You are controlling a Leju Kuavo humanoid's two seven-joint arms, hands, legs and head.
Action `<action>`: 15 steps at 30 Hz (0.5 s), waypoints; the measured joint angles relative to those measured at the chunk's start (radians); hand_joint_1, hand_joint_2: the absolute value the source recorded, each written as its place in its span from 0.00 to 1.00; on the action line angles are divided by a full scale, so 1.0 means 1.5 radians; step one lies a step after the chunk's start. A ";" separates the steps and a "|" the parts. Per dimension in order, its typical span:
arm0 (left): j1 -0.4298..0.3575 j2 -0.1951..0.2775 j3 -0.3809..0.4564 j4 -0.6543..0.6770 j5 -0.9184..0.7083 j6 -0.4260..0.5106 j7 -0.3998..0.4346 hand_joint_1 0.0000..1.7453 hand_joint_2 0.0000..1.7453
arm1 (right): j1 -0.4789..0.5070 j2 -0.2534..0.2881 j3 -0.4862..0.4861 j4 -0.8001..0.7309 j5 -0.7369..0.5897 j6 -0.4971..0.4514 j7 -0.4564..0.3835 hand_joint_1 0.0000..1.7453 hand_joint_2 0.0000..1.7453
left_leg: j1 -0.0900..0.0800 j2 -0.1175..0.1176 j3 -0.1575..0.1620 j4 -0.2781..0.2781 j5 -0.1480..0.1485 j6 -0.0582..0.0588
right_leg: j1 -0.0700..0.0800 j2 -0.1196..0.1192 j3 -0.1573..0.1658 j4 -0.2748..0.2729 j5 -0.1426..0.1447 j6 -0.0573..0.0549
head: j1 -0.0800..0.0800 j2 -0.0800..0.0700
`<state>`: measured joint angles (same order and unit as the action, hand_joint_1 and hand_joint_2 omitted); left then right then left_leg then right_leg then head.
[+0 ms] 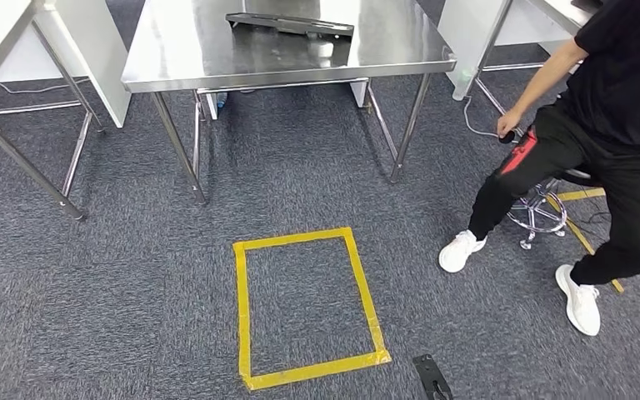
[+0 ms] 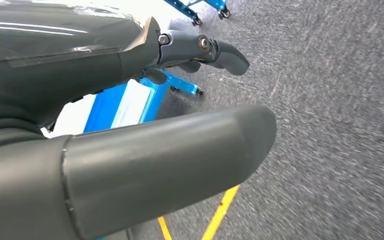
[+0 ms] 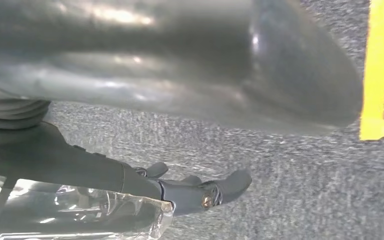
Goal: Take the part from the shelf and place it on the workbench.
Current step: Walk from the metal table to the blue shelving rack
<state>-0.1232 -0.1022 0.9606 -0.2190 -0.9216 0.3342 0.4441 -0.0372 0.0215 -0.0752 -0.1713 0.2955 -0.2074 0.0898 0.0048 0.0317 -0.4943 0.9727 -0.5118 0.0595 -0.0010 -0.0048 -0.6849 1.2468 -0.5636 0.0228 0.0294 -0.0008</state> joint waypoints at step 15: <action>0.000 -0.002 -0.001 0.000 -0.005 0.002 -0.001 0.00 0.00 | 0.002 -0.004 0.000 0.001 0.005 0.005 0.002 0.00 0.00 | 0.006 -0.018 -0.086 0.165 -0.077 -0.041 | -0.008 0.014 0.118 -0.185 0.058 -0.019 | -0.003 0.000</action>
<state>-0.1230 -0.1045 0.9598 -0.2190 -0.9298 0.3366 0.4429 -0.0338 0.0160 -0.0752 -0.1700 0.3025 -0.1995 0.0922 0.0136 0.0050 -0.6229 1.2204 -0.6277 -0.0024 -0.0131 0.0164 -0.5082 0.9690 -0.4773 -0.0055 0.0249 -0.0008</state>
